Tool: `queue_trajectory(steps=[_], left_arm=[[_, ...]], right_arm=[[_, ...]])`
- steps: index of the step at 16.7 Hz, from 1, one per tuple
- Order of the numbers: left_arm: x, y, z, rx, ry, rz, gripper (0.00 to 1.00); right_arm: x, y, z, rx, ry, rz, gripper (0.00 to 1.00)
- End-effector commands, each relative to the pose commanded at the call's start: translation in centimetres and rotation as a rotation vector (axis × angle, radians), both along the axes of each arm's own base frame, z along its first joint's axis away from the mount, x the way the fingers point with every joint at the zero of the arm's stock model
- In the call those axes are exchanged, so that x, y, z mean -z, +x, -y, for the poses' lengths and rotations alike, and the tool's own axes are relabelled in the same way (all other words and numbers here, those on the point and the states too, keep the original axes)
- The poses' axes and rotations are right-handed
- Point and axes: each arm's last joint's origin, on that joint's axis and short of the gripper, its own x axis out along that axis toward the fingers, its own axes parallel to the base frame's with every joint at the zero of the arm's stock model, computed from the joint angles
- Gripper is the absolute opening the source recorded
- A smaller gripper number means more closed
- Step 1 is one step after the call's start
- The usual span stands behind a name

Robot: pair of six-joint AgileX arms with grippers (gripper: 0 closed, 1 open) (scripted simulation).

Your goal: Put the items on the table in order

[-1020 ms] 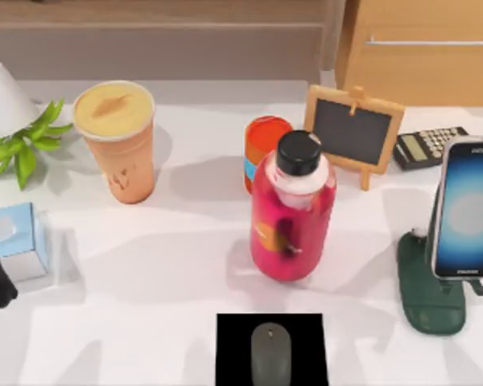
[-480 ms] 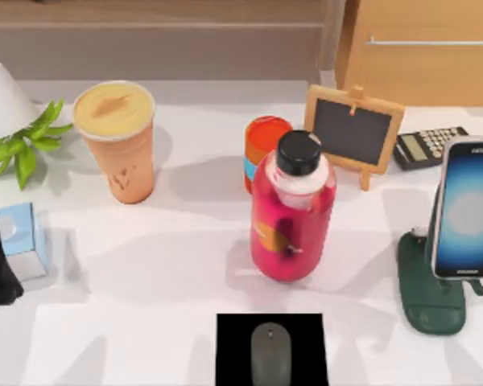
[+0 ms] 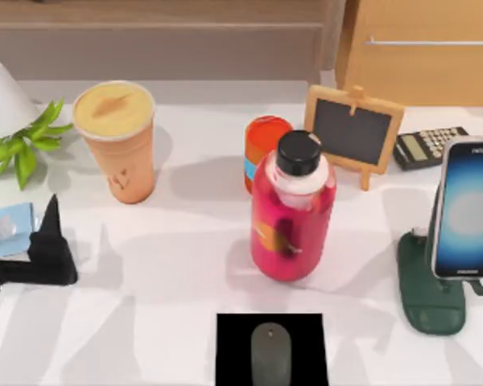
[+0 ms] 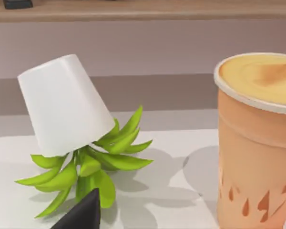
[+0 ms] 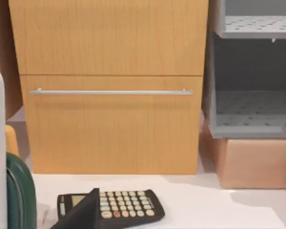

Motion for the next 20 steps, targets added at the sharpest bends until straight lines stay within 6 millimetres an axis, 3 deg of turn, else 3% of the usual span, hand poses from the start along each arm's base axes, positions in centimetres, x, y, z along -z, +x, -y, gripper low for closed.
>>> queue_trajectory(steps=[6, 11, 15, 20], left_arm=[[1.4, 4.7, 4.2, 0.012, 0.020, -0.048, 1.00], [5.0, 8.6, 7.5, -0.008, 0.031, -0.048, 1.00], [7.2, 11.1, 8.7, -0.049, 0.011, 0.002, 1.00], [7.7, 12.1, 8.9, -0.070, -0.005, 0.035, 1.00]], right_arm=[[0.0, 0.0, 0.0, 0.000, 0.000, 0.000, 1.00], [0.0, 0.0, 0.0, 0.000, 0.000, 0.000, 1.00], [0.0, 0.0, 0.0, 0.000, 0.000, 0.000, 1.00], [0.0, 0.0, 0.0, 0.000, 0.000, 0.000, 1.00]])
